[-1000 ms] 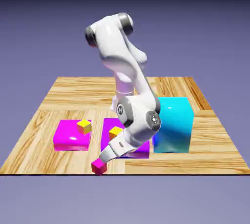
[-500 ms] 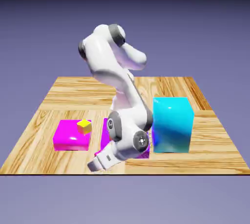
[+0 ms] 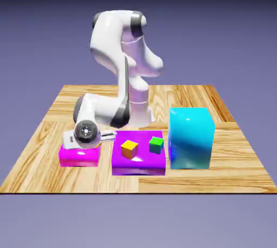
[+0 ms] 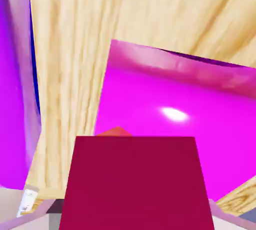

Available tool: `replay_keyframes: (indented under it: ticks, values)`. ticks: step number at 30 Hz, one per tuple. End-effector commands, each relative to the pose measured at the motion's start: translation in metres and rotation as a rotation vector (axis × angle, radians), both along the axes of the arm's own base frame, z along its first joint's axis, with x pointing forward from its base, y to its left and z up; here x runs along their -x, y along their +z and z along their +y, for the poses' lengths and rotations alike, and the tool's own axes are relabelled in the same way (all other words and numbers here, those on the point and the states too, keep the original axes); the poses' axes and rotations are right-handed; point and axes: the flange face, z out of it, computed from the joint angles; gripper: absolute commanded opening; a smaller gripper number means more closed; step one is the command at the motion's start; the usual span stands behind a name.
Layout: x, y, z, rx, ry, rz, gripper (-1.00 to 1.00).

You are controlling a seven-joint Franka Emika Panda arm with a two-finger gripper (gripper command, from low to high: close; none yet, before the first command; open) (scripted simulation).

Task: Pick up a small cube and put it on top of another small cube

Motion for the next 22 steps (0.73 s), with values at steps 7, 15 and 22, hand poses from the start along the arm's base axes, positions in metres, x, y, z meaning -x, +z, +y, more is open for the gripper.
replay_keyframes:
  ticks: [7, 15, 22]
  values:
    - [0.039, 0.033, -0.02, -0.004, -0.312, -0.054, -1.0]
    - [0.082, -0.012, -0.029, 0.045, -0.391, -0.074, -1.0]
    - [0.047, 0.043, -0.04, 0.046, -0.392, -0.074, 1.0]
